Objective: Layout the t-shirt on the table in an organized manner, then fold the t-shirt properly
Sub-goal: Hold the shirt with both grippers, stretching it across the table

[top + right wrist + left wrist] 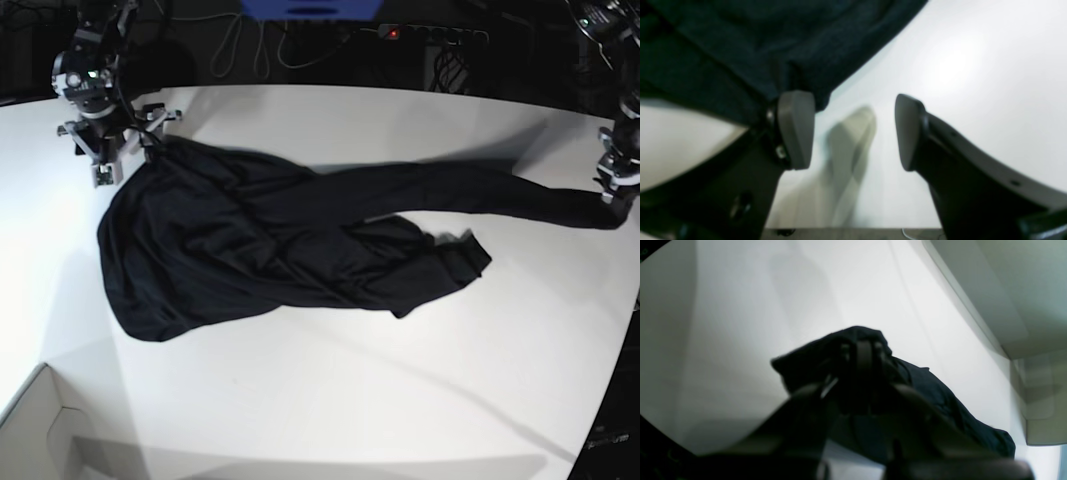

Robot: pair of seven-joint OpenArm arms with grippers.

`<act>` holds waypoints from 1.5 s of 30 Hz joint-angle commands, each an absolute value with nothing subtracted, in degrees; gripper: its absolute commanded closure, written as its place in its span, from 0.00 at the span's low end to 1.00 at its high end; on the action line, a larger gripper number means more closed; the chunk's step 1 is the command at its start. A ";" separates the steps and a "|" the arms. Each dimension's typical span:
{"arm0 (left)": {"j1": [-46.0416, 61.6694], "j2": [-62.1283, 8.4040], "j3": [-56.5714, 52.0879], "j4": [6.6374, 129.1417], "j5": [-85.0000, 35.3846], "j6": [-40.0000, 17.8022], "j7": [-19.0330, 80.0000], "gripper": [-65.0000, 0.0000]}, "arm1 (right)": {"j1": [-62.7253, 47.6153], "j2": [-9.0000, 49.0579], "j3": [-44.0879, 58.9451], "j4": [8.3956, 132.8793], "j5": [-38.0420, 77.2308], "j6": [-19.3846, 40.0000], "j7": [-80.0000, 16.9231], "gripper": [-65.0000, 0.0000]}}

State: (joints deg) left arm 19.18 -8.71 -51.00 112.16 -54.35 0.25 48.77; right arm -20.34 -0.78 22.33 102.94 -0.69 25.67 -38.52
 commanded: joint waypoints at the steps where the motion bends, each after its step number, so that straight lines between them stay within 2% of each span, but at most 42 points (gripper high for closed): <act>1: 19.65 -9.45 -51.21 113.01 -55.25 -0.22 47.60 1.00 | -20.09 -0.48 22.02 104.22 -0.04 25.54 -37.41 0.41; 13: 19.30 -8.40 -50.15 106.68 -55.16 -0.31 47.60 1.00 | -19.21 -0.48 20.00 103.87 -0.04 25.54 -37.32 0.42; 16: 18.24 -8.84 -47.87 103.43 -55.16 -0.31 47.52 1.00 | -18.95 -0.48 20.00 103.78 -0.04 25.54 -37.32 0.46; 18: 17.63 -8.66 -47.25 101.58 -55.16 -0.31 47.52 1.00 | -18.33 -0.48 20.00 103.78 -0.04 25.54 -37.32 0.54; 24: 16.13 -8.75 -46.73 97.80 -55.16 -0.31 47.60 1.00 | -17.54 -0.22 20.44 103.34 -0.13 25.54 -37.32 0.98; 25: 16.13 -8.84 -46.73 97.54 -55.34 -0.31 47.60 1.00 | -17.45 -0.04 20.53 103.16 -0.13 25.54 -37.32 1.00; 45: 16.66 -8.22 -46.64 106.33 -55.87 -0.31 47.60 0.99 | -17.54 1.19 37.05 103.34 -0.13 25.54 -37.32 1.00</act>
